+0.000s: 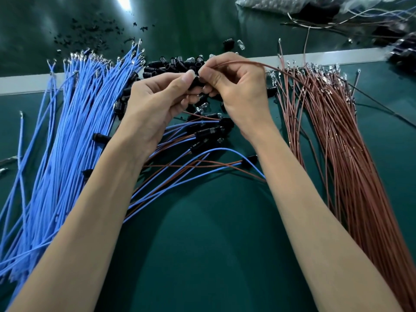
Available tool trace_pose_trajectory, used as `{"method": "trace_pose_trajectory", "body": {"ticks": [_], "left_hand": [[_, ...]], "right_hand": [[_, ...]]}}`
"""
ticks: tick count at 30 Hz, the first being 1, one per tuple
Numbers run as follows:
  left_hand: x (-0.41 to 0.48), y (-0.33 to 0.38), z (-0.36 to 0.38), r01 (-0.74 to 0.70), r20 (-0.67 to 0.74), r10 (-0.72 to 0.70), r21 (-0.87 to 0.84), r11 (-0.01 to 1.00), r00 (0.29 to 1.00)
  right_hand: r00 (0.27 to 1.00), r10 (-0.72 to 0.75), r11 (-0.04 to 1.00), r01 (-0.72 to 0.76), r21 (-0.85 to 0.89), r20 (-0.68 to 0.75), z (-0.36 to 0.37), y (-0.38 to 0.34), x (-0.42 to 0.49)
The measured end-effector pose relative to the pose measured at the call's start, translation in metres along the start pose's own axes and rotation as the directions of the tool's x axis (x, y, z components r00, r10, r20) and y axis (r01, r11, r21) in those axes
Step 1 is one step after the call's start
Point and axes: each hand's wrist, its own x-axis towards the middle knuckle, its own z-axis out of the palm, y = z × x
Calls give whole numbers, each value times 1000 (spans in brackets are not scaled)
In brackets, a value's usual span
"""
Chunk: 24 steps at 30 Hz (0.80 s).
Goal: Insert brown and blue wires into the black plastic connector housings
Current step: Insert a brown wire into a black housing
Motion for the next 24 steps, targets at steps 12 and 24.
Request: {"method": "trace_pose_trajectory", "body": {"ticks": [12, 24], "left_hand": [[2, -3, -4, -10, -3, 10, 77, 997, 1000], [1, 3, -4, -211, 34, 222, 465, 860, 975]], "right_hand": [[978, 151, 983, -164, 87, 143, -11, 1, 2], [971, 209, 932, -234, 277, 116, -11, -4, 7]]}}
